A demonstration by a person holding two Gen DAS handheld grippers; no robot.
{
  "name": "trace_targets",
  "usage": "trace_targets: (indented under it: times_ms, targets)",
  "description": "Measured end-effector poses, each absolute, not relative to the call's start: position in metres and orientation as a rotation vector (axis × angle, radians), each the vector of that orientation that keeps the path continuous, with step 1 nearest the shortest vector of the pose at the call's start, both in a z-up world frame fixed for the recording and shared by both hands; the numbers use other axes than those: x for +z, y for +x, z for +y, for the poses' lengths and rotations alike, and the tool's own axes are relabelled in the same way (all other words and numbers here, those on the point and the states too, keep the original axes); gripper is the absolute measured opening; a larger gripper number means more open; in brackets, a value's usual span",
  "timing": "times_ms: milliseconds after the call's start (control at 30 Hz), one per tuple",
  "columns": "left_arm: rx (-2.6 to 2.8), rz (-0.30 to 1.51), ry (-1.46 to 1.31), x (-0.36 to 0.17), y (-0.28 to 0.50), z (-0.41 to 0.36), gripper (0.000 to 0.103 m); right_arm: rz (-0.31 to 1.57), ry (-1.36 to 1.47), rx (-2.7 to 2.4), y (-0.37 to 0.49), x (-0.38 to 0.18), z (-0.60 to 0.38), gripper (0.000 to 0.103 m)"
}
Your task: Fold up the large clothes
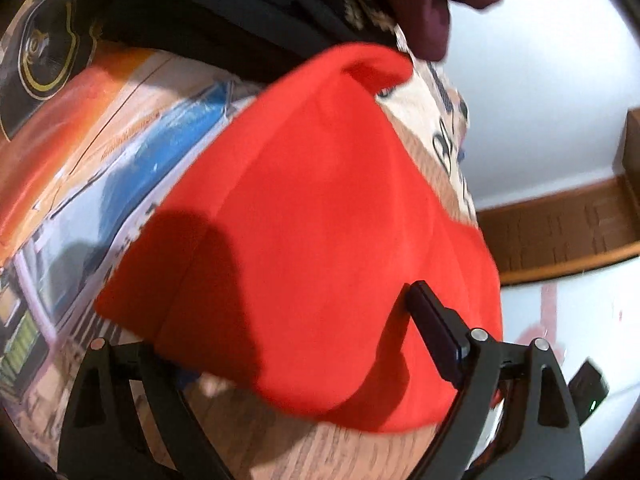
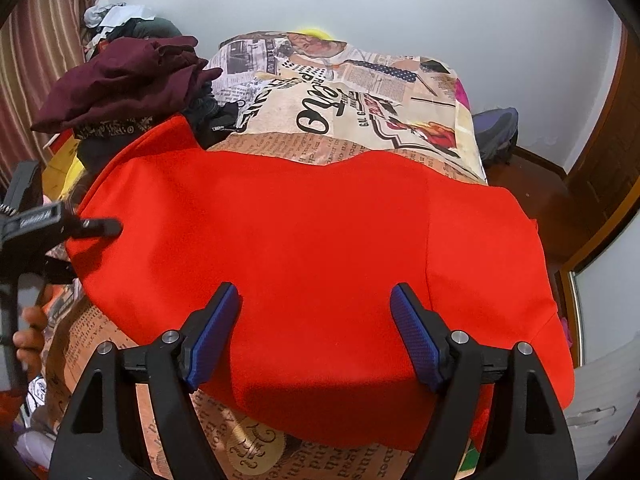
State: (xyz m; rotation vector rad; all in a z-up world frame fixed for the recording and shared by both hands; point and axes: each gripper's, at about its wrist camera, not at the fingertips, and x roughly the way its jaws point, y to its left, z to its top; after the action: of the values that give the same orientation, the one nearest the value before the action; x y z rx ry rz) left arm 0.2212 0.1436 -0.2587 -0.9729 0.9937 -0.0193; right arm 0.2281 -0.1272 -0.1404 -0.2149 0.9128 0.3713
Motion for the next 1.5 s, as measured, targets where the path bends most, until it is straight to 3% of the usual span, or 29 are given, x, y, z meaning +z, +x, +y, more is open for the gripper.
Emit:
trace_targets:
  times_ms: [133,233,300,400,700,967,1200,1500]
  targets:
    - [-0.005,0.939,-0.988,-0.259,0.232,0.142,0.084,0.916,-0.219,0.371,0.228,-0.140,-0.127,0.076]
    - [-0.016,0.928,-0.982,-0.255,0.238,0.138,0.055,0.917,-0.225,0.377,0.228,-0.138,-0.126,0.076]
    - [-0.046,0.926,-0.980,-0.252,0.244,0.133,0.028,0.923,-0.224,0.388,0.228,-0.136,-0.126,0.076]
    - [-0.060,0.922,-0.902,-0.231,0.248,0.121,0.012,0.933,-0.203,0.408,0.231,-0.129,-0.126,0.076]
    - [-0.162,0.729,-0.745,-0.131,0.235,0.104,0.009,0.874,-0.166,0.444,0.239,-0.099,-0.111,0.076]
    - [-0.103,0.577,-0.547,-0.065,0.222,0.095,0.009,0.967,-0.130,0.564,0.248,-0.119,-0.068,0.076]
    - [-0.029,0.604,-0.422,-0.063,0.235,0.082,0.009,1.163,0.035,0.725,0.262,-0.162,-0.044,0.076]
    - [-0.161,0.606,-0.297,-0.049,0.250,0.024,0.009,0.965,0.083,0.554,0.251,-0.115,-0.124,0.076]
